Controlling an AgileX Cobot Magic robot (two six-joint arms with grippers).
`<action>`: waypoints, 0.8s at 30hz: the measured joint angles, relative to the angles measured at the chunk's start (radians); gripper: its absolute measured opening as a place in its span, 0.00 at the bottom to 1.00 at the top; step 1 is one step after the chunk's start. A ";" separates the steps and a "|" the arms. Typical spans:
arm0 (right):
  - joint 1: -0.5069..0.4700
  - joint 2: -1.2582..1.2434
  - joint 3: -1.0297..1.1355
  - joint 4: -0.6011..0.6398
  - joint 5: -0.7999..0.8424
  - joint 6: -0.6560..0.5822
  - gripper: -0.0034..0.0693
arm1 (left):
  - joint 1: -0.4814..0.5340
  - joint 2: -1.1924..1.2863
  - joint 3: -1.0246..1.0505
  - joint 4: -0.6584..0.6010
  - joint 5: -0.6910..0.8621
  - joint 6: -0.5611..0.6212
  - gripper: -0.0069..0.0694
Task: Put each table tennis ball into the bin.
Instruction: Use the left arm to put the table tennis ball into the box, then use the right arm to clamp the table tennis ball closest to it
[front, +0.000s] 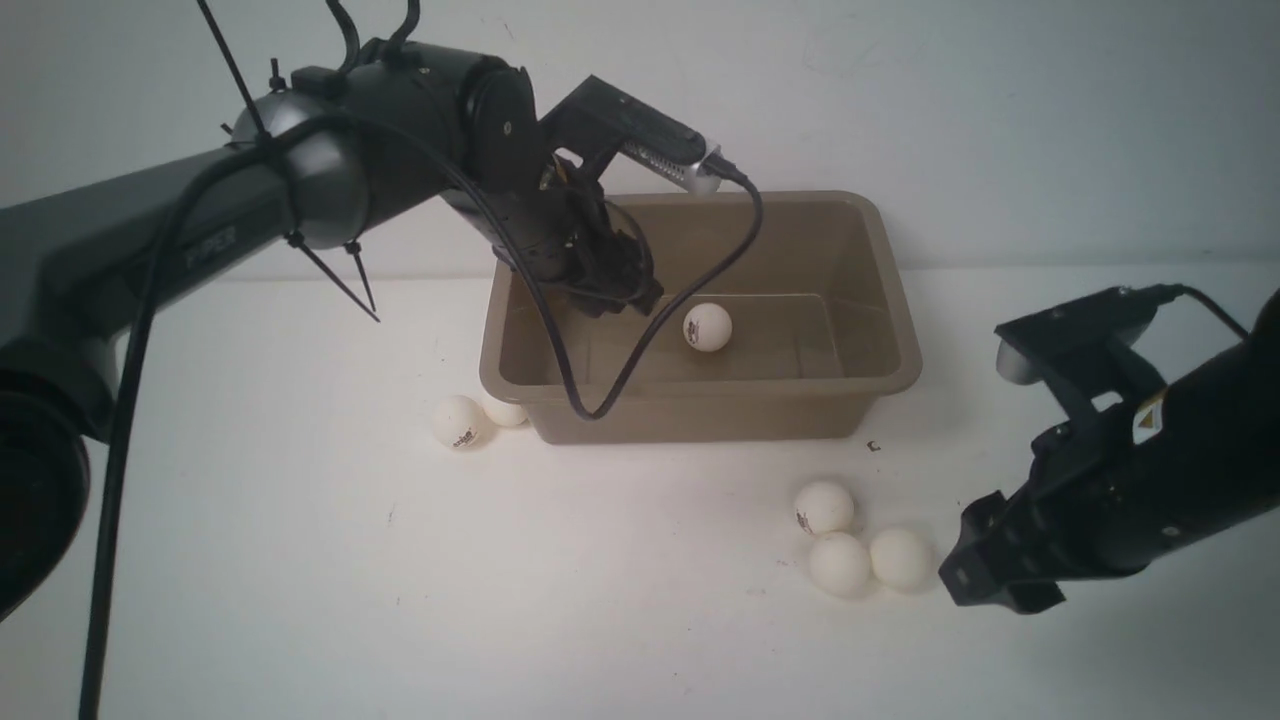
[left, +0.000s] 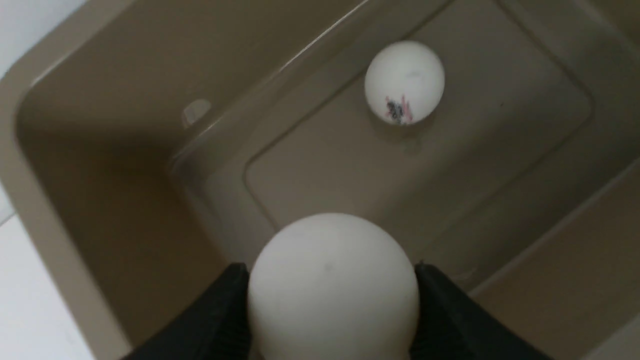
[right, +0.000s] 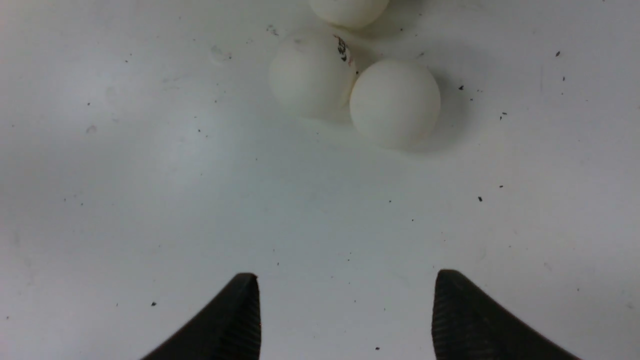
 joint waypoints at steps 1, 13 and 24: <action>0.000 0.008 0.002 0.001 -0.019 0.000 0.62 | 0.000 0.003 -0.005 -0.007 0.000 0.002 0.61; 0.000 0.187 0.003 -0.002 -0.185 -0.049 0.62 | 0.000 0.002 -0.036 -0.010 0.098 0.005 0.75; 0.000 0.296 0.002 -0.004 -0.266 -0.123 0.62 | 0.000 -0.250 -0.043 -0.098 0.280 0.043 0.75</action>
